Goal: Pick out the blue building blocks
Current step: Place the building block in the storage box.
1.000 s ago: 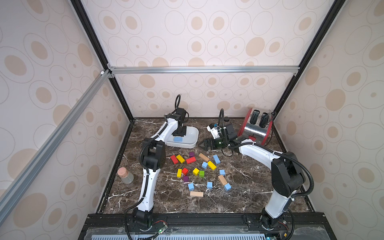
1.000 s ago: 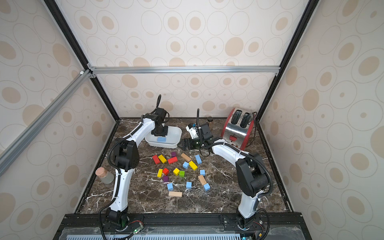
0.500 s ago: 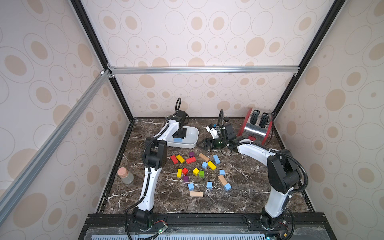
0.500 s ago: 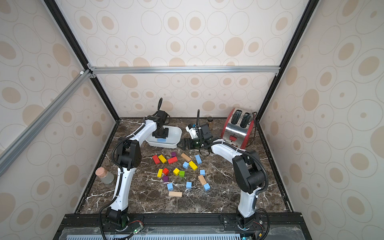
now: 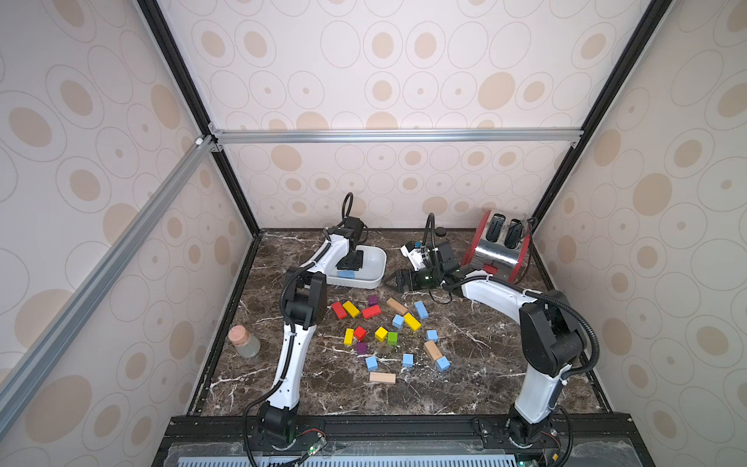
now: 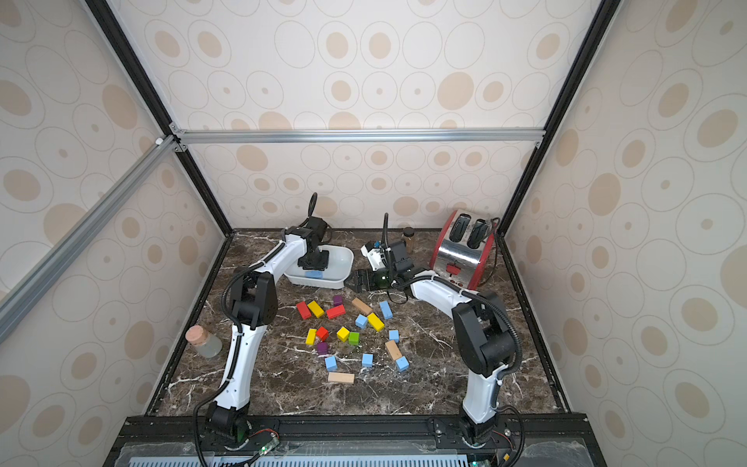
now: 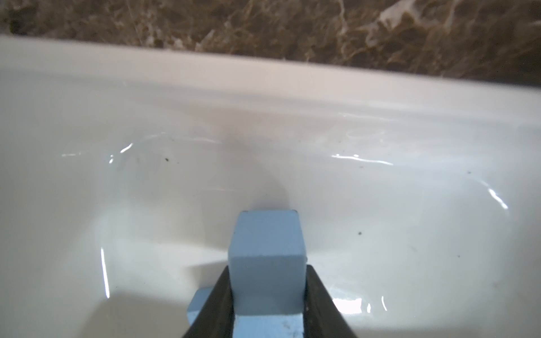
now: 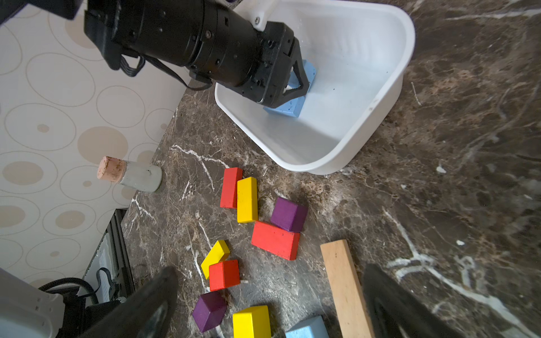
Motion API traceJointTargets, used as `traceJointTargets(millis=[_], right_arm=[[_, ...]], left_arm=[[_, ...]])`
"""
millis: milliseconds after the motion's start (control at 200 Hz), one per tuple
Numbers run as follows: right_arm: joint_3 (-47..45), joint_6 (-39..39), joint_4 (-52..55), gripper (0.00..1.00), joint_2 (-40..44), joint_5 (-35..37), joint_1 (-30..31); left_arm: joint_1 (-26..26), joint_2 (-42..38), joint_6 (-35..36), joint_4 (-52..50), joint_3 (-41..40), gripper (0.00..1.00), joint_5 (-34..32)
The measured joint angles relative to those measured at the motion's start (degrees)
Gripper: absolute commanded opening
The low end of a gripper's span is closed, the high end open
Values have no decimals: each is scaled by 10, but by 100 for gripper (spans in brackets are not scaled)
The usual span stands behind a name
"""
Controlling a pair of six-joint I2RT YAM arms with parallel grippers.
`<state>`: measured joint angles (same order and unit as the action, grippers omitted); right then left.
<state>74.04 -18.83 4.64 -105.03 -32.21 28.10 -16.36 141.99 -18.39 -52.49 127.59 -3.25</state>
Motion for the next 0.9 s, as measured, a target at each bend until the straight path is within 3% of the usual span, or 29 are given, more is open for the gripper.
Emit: traceJointTargets(millis=[401, 631, 736, 901], right_arm=[[-8, 3, 1, 100, 10, 0, 0], [-26, 13, 12, 100, 62, 10, 0], [-35, 21, 23, 100, 97, 19, 0], [-47, 37, 51, 100, 148, 35, 0]], left_arm=[[0, -16, -4, -2, -15, 75, 8], [0, -100, -5, -2, -64, 94, 14], [-1, -154, -4, 0, -88, 99, 15], [-9, -221, 2, 1, -114, 99, 14]])
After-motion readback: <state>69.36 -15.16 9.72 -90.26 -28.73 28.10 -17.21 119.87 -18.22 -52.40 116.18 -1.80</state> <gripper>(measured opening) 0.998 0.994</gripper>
